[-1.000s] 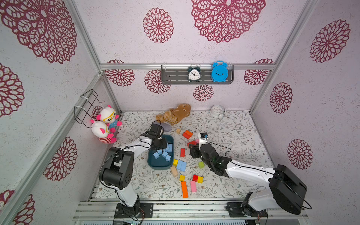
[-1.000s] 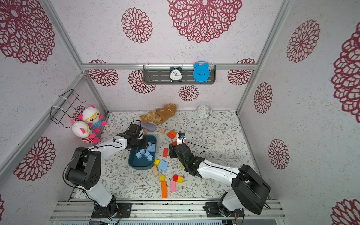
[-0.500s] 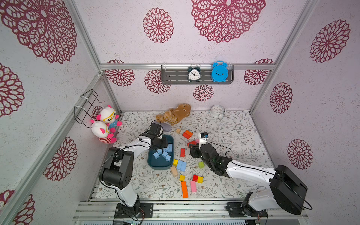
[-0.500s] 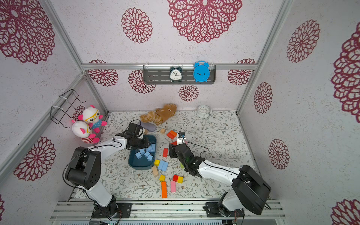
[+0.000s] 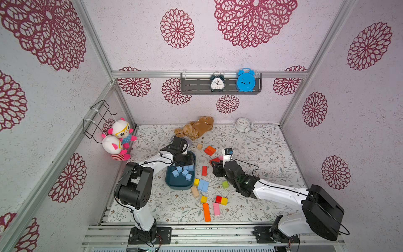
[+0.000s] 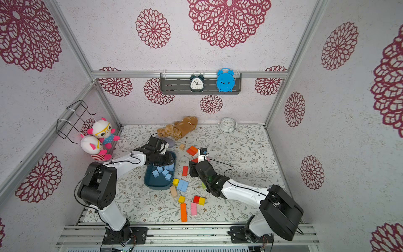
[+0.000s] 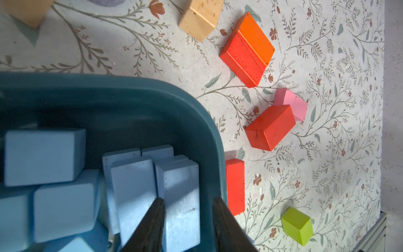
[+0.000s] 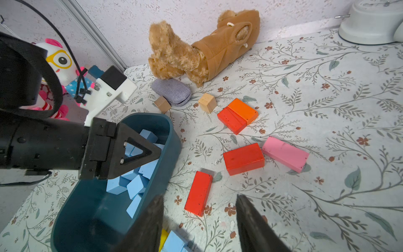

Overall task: Pick out the blue building blocks
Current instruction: Place the building block in the storage box, then pick up the building block from the center of the board.

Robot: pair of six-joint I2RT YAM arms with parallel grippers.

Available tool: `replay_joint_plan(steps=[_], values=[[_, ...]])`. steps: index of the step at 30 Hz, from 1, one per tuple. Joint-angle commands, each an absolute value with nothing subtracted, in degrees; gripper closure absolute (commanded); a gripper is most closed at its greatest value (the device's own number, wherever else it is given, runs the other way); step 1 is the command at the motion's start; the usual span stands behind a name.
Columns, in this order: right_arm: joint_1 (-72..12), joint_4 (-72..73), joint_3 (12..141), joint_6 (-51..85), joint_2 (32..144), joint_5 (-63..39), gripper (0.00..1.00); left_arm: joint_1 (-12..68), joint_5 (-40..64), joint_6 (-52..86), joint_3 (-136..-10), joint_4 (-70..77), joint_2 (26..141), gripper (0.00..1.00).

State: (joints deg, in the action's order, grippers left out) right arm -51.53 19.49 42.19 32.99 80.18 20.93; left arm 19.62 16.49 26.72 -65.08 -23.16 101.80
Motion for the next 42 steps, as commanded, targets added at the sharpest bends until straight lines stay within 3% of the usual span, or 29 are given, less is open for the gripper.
replay_joint_plan(steps=[1,8,13,18,25,36,39,42], values=[[-51.35,20.67,41.92,32.30,77.92,22.09,0.44,20.00,18.91,28.34,-63.93,-21.72,99.71,0.58],[-51.31,20.82,40.63,32.54,76.69,22.99,0.44,21.37,16.11,18.58,-63.59,-23.67,91.43,0.46],[-51.38,20.36,39.44,33.09,75.42,23.33,0.44,30.03,7.03,-6.74,-62.77,-25.58,85.54,0.29],[-51.33,19.83,37.74,33.55,73.25,24.58,0.44,37.56,8.04,-35.79,-59.20,-30.42,84.88,0.19],[-51.38,17.63,35.87,34.53,69.83,26.16,0.43,39.31,4.59,-55.60,-59.59,-36.05,94.43,0.19],[-51.41,17.31,33.57,35.22,66.42,27.79,0.43,39.37,3.11,-57.26,-63.52,-35.75,103.15,0.14],[-51.38,17.47,33.90,34.81,66.74,27.13,0.43,39.42,4.57,-58.67,-63.59,-36.42,103.95,0.16],[-51.28,18.19,34.43,33.82,67.36,25.62,0.43,39.38,6.64,-59.74,-64.05,-37.12,105.02,0.26]])
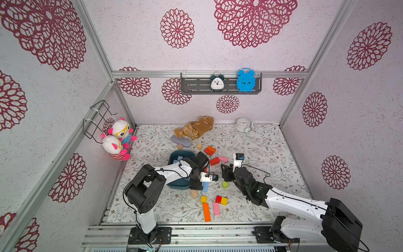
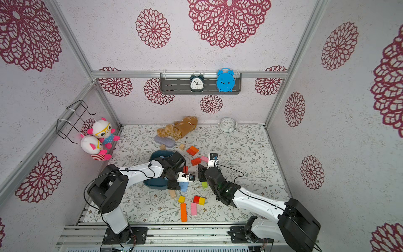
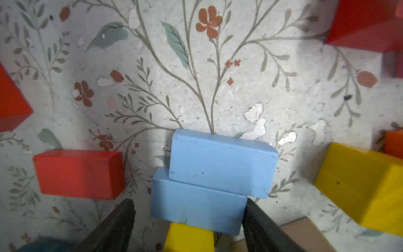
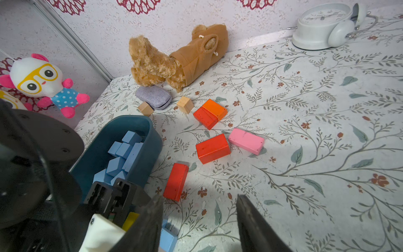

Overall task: Pick out the blue building blocks
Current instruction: Pick up the building block from the center of the board.

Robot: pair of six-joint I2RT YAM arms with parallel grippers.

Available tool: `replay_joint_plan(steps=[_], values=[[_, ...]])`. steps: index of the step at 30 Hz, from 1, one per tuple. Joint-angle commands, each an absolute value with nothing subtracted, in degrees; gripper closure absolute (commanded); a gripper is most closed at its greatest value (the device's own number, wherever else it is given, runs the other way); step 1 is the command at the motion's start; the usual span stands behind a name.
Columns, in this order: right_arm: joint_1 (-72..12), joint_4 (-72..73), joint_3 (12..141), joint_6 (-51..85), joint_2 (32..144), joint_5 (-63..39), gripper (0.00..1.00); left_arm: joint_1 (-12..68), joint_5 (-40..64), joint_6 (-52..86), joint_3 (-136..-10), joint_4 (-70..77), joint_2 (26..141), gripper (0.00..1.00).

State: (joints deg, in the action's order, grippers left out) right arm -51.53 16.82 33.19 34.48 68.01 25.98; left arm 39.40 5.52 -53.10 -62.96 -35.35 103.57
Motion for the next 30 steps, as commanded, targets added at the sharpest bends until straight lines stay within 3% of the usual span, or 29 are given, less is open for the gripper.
replay_joint_plan(steps=[1,7,13,21,30], values=[[-51.33,18.17,34.82,33.50,67.62,25.05,0.43,39.44,6.93,-60.07,-64.22,-37.11,105.55,0.28],[-51.38,16.87,34.52,32.77,68.22,20.05,0.43,39.46,7.64,-61.52,-64.86,-37.69,106.20,0.42],[-52.76,27.47,21.83,36.52,62.80,17.53,0.43,39.30,10.89,-58.70,-66.54,-39.85,102.58,0.51],[-61.27,33.98,17.01,32.76,58.71,20.55,0.43,37.58,13.09,-58.05,-68.74,-43.19,96.42,0.53],[-68.73,43.19,16.98,29.71,65.76,27.47,0.43,26.16,15.72,-65.10,-75.67,-54.79,92.76,0.53]])
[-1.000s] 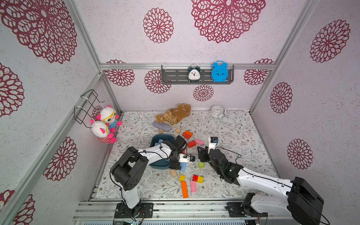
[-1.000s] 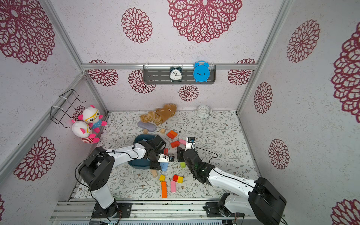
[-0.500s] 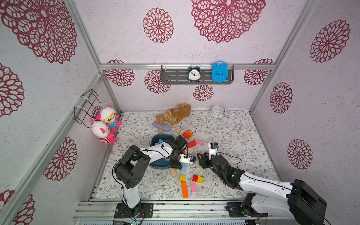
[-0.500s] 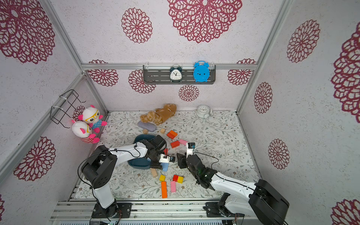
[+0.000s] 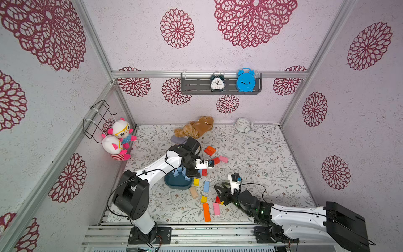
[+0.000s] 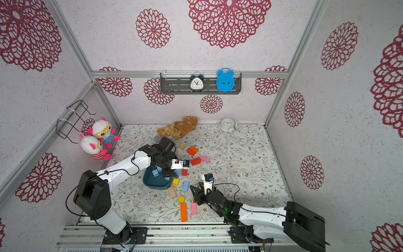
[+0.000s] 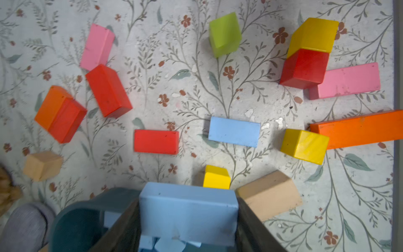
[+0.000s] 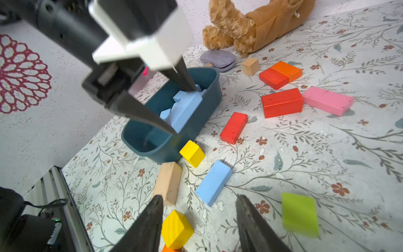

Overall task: Pick out the blue building blocks
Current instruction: Pick up the building block from the center of the board, then place the building block in the storage box.

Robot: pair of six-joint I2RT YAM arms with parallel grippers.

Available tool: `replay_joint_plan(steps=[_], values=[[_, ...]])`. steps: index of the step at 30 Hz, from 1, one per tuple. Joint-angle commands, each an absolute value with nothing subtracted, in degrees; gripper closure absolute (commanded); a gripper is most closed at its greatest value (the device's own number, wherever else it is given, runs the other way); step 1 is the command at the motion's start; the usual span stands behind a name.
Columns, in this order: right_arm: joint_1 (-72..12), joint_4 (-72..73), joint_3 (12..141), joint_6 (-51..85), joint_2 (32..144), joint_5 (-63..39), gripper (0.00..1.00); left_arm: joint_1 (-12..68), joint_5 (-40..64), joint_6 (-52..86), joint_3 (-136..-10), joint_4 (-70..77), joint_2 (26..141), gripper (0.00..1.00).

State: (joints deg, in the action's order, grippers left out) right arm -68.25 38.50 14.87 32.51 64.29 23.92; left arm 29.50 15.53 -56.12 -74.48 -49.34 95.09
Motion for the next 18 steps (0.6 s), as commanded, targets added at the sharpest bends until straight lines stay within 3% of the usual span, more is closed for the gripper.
replay_joint_plan(steps=[1,8,18], values=[[-70.65,43.11,18.13,29.13,66.86,27.89,0.43,24.45,14.74,-66.37,-75.47,-54.93,92.41,0.52],[-72.25,45.61,23.53,26.57,74.53,28.22,0.43,15.44,12.69,-71.47,-73.67,-50.05,93.37,0.50],[-72.42,45.61,28.13,24.64,79.98,27.66,0.41,13.61,15.09,-74.93,-75.57,-46.90,101.61,0.48]])
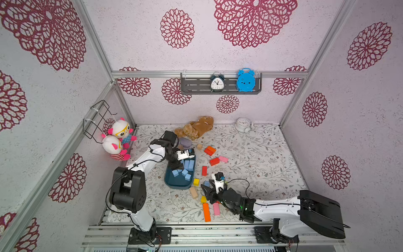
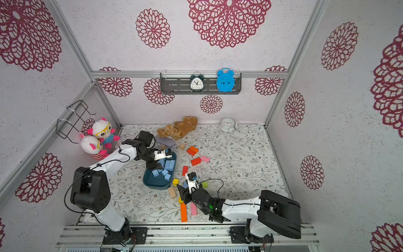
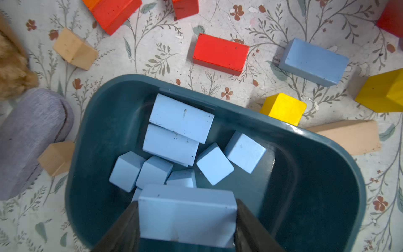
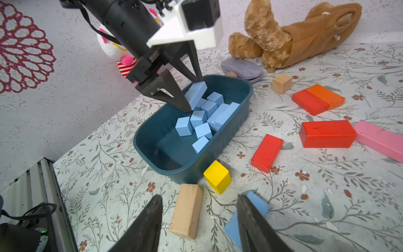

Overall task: Pick out the blue building blocks
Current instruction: Place the building block in the storage box.

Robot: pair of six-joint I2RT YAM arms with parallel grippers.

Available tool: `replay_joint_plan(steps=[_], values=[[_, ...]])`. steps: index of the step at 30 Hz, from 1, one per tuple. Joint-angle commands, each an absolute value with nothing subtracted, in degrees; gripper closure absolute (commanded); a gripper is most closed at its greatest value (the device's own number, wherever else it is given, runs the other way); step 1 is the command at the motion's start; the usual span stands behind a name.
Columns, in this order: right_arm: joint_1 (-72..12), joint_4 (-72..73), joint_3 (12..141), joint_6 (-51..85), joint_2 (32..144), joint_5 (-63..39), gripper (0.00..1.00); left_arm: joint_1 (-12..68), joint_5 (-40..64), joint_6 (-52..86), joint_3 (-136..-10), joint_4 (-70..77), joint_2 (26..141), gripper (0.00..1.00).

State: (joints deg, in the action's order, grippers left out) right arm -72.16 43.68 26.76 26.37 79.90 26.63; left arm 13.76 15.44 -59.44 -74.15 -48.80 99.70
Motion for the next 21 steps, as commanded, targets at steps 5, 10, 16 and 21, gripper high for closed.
replay_joint_plan(steps=[5,10,16,21], values=[[-72.39,46.39,27.75,25.05,80.62,29.25,0.40,13.71,16.71,-74.27,-78.40,-47.46,105.43,0.47],[-72.41,46.96,27.83,24.96,81.47,29.28,0.40,14.36,16.78,-75.14,-78.59,-47.19,107.51,0.47],[-72.39,46.52,27.61,25.13,80.96,28.74,0.40,14.70,15.68,-75.12,-78.84,-45.03,109.34,0.46],[-72.38,46.41,27.01,25.43,80.23,28.91,0.41,14.83,16.41,-75.40,-77.99,-42.11,108.77,0.45]])
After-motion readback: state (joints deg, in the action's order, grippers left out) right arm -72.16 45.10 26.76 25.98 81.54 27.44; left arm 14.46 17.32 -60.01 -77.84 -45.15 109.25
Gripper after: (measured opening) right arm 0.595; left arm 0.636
